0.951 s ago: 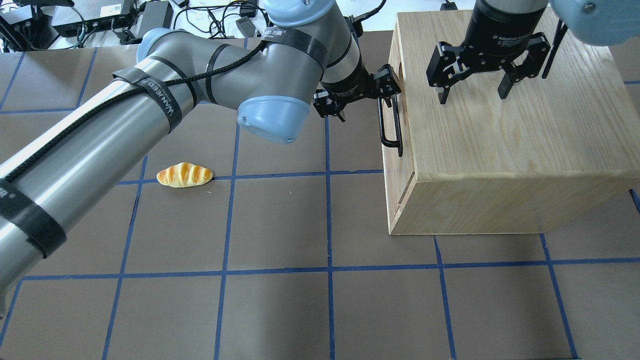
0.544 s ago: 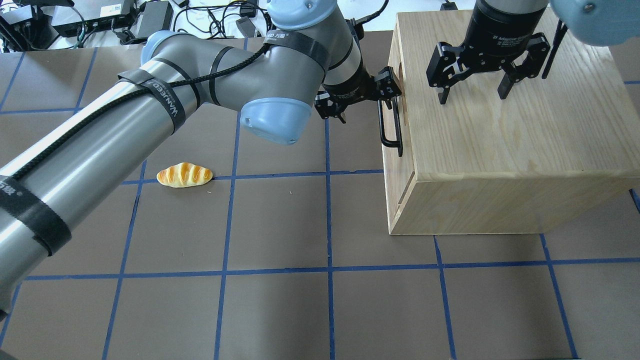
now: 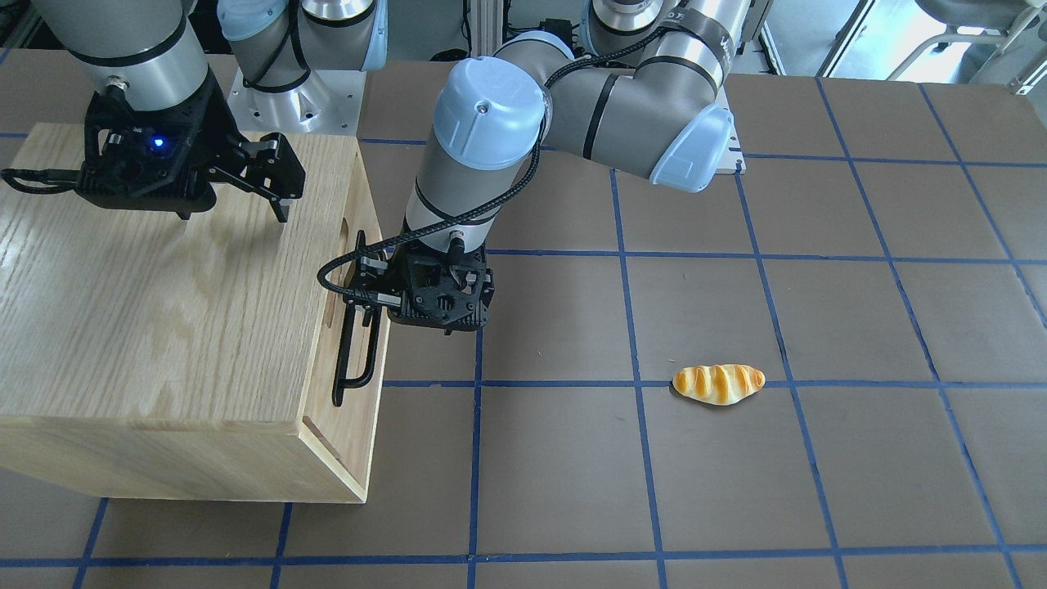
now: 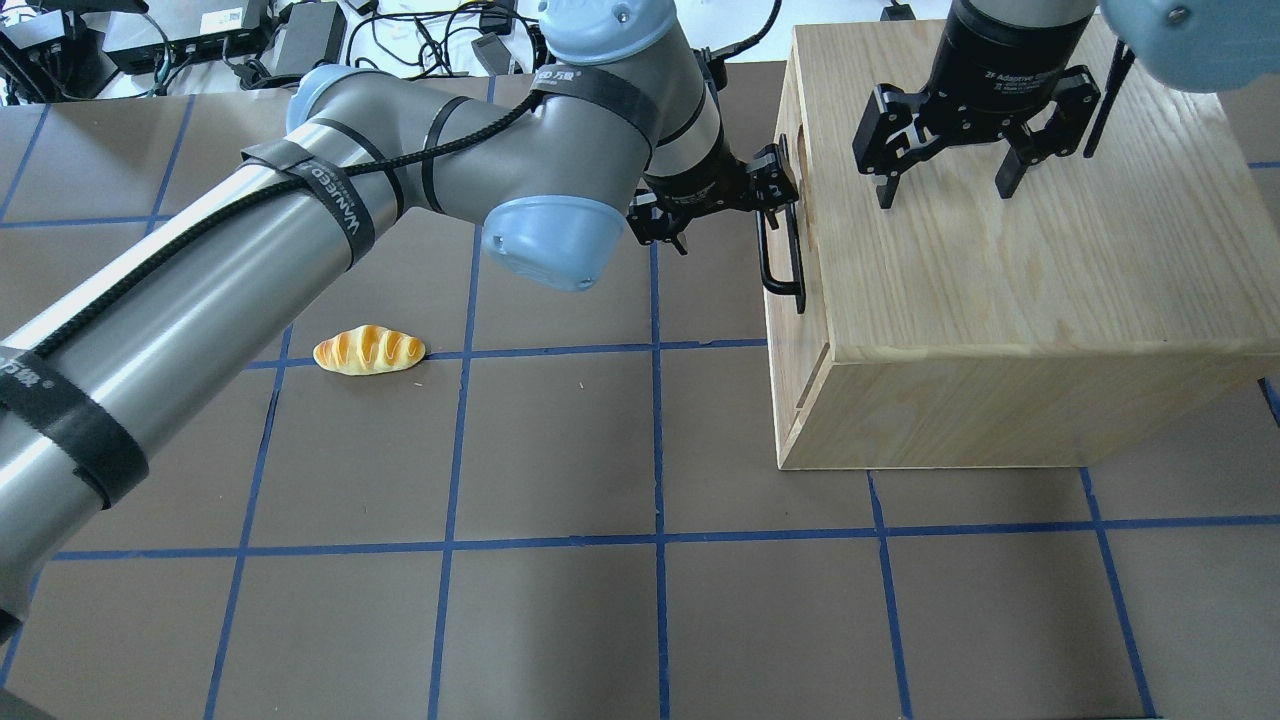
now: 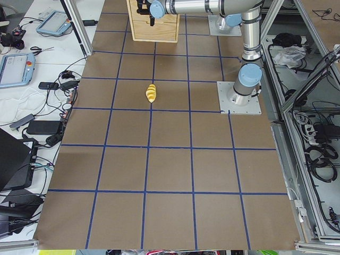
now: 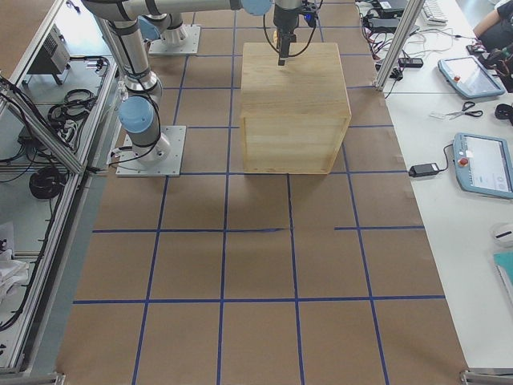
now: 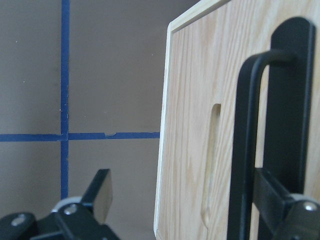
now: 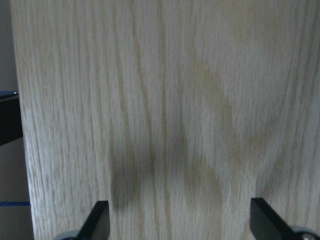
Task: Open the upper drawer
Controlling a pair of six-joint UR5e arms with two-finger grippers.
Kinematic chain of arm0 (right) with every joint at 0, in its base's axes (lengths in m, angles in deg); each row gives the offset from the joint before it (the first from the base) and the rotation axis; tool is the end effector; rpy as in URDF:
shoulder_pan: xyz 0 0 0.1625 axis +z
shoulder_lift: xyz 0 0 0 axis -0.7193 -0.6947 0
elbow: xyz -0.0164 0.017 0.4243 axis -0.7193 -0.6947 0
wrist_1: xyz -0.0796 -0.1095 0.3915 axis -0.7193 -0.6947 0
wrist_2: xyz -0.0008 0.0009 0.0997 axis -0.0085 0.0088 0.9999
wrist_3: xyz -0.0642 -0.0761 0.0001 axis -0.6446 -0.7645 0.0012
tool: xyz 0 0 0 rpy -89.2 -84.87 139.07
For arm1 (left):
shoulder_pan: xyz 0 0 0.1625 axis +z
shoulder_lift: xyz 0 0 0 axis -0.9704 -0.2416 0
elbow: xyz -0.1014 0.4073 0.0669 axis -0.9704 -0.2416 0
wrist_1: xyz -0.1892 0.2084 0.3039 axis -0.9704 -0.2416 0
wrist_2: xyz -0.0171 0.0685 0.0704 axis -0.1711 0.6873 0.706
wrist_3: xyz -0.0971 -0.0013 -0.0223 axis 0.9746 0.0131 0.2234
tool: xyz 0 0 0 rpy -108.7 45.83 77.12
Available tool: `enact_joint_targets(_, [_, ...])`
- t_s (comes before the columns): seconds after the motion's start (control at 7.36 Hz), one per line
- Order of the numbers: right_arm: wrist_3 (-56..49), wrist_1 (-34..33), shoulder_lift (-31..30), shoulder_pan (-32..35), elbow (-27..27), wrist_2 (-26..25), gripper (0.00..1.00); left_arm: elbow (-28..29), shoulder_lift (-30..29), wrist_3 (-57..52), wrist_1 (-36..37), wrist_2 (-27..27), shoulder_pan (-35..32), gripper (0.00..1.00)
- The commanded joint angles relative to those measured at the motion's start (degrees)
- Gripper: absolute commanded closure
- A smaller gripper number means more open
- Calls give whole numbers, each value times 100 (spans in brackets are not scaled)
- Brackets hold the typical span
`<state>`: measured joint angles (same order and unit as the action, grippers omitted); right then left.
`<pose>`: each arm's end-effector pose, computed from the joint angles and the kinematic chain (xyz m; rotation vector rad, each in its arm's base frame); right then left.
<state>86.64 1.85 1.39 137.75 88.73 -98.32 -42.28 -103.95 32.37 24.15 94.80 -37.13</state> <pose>0.1448 -0.5162 0.5048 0.0200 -3.0966 -0.0705 -0.4036 -0.5453 0.3670 0.0956 -2.8253 0.1433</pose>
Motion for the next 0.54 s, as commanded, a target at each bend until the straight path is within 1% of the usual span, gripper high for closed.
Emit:
enact_joint_targets(0.0, [-2, 0, 0, 0, 6, 0, 0, 8, 50, -46, -259, 23, 4, 0])
enact_joint_targets(0.41, [6, 0, 0, 0, -3, 0, 0, 16, 146, -124, -506, 23, 13, 0])
